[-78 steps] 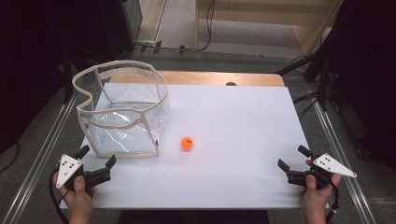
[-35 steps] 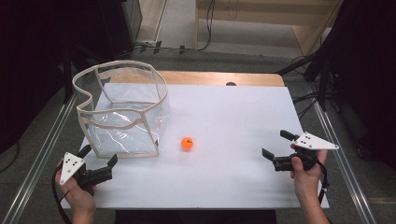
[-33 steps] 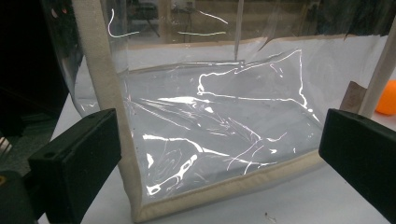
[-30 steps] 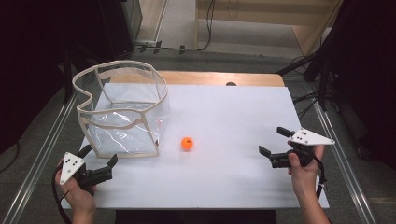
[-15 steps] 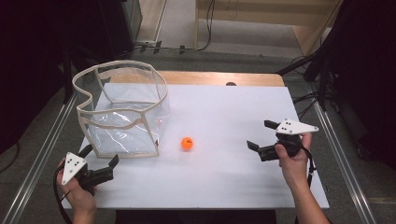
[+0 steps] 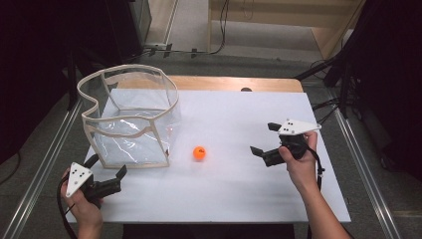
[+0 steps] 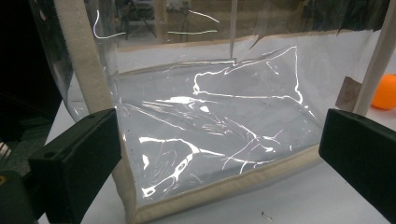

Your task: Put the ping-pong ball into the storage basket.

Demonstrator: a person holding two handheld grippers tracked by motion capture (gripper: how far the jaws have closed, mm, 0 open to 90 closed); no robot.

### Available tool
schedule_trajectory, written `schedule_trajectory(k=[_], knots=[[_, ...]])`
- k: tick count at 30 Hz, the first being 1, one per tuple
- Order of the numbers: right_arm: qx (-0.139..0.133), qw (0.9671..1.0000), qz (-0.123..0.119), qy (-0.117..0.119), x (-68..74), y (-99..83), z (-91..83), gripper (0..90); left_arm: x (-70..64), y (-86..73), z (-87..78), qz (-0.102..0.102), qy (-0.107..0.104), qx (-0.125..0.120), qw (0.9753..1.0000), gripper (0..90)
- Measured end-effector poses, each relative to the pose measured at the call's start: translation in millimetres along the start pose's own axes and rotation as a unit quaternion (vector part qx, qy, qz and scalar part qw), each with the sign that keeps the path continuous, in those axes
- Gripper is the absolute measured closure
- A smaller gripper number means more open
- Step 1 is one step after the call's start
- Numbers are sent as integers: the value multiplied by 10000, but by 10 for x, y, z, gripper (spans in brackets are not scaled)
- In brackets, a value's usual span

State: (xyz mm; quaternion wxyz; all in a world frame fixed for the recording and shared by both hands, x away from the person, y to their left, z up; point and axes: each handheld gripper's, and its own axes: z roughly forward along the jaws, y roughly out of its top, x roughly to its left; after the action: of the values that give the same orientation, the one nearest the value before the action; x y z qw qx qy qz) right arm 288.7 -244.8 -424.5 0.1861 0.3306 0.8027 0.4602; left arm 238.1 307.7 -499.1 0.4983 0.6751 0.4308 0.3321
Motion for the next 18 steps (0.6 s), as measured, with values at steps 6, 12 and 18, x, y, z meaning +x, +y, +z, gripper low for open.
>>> schedule_trajectory(k=[6, 12, 18], knots=[[35, 9999, -60, 98, 19, 108, 94, 0, 1, 0, -4, 12, -20, -3, 10000, 0], [151, 9995, -136, 232, 48, 195, 198, 0, -4, -1, -3, 17, -31, -1, 10000, 0], [280, 9986, -221, 387, 78, 269, 310, 0, -8, -3, -6, 20, -24, -28, 10000, 0]])
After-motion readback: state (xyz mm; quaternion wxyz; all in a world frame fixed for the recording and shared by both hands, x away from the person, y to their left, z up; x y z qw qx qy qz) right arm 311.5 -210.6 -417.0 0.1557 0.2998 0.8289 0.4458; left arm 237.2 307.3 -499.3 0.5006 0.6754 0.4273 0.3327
